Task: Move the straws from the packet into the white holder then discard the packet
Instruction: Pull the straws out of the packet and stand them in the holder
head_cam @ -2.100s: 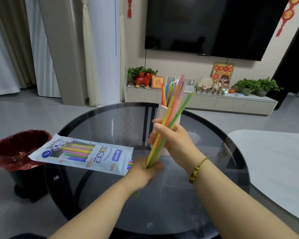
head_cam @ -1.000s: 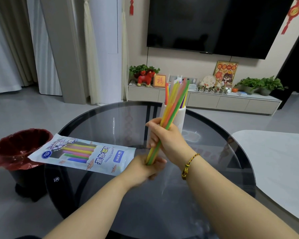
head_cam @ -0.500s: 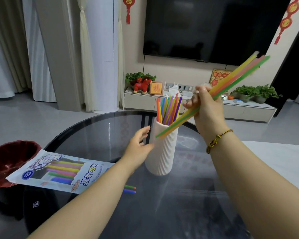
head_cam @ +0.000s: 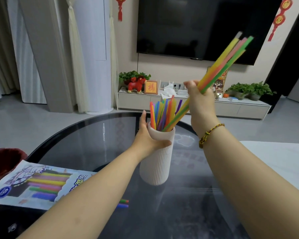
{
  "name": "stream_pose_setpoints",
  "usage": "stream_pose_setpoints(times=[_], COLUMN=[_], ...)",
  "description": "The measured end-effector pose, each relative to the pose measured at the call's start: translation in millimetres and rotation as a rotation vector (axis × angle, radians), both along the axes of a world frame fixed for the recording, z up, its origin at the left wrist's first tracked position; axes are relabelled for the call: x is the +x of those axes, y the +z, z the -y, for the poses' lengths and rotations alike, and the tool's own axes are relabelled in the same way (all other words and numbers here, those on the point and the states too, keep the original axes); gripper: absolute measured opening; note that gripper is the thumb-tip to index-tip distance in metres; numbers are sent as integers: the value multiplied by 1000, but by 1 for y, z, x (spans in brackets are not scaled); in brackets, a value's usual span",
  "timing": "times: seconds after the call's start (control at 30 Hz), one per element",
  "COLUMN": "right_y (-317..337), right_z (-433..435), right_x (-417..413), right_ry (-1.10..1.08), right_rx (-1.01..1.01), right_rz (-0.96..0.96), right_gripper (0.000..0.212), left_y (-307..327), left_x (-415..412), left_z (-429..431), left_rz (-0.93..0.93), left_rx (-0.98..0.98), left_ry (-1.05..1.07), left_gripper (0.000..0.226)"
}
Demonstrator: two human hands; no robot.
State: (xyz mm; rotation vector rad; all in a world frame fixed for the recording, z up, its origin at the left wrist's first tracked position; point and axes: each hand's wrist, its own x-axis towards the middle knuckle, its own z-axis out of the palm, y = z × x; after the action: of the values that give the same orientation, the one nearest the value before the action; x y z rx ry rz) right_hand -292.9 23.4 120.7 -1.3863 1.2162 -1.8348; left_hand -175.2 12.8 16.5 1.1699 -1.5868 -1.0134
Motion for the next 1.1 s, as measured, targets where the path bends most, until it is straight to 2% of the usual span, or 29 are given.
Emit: stream_pose_setpoints(times=[0.07, 0.3, 0.37, 0.43, 0.5, 0.6, 0.7, 0.77, 0.83, 0.9, 1.1], right_y=[-8, -39, -40, -40, -36, -32, -29, -30, -34, -38, -37], right_z=[4, 9, 9, 9, 9, 7, 5, 5, 7, 8, -7], right_x=[4, 17, 16, 12, 7, 2, 4, 6, 7, 7, 8], right_ry=[36, 193, 213, 225, 217, 175, 118, 76, 37, 2, -122], right_rx=[39, 123, 102, 99, 104, 67, -16, -80, -101, -80, -136], right_rz=[-96, -232, -261, -253, -241, -278, -347, -495, -683, -794, -830], right_gripper=[18, 41, 54, 78, 89, 83, 65, 51, 40, 38, 45], left_y=[-3, -8, -7, -4, -3, -4, -5, -5, -5, -4, -10], left_x=[-3, -4, -5, -7, -6, -5, -3, -3, -3, -3, 19], left_z=[2, 3, 4, 5, 6, 6, 6, 4, 4, 3, -9], left_rz=[-2, -29, -25, -5, 13, 12, 0, -10, -27, -17, 86], left_rx=[-7, -24, -28, -37, -45, -54, -65, -73, -85, -99, -9], left_ry=[28, 30, 42, 45, 36, 34, 21, 22, 22, 15, -56], left_gripper=[119, 110, 113, 112, 109, 107, 88, 78, 81, 84, 82])
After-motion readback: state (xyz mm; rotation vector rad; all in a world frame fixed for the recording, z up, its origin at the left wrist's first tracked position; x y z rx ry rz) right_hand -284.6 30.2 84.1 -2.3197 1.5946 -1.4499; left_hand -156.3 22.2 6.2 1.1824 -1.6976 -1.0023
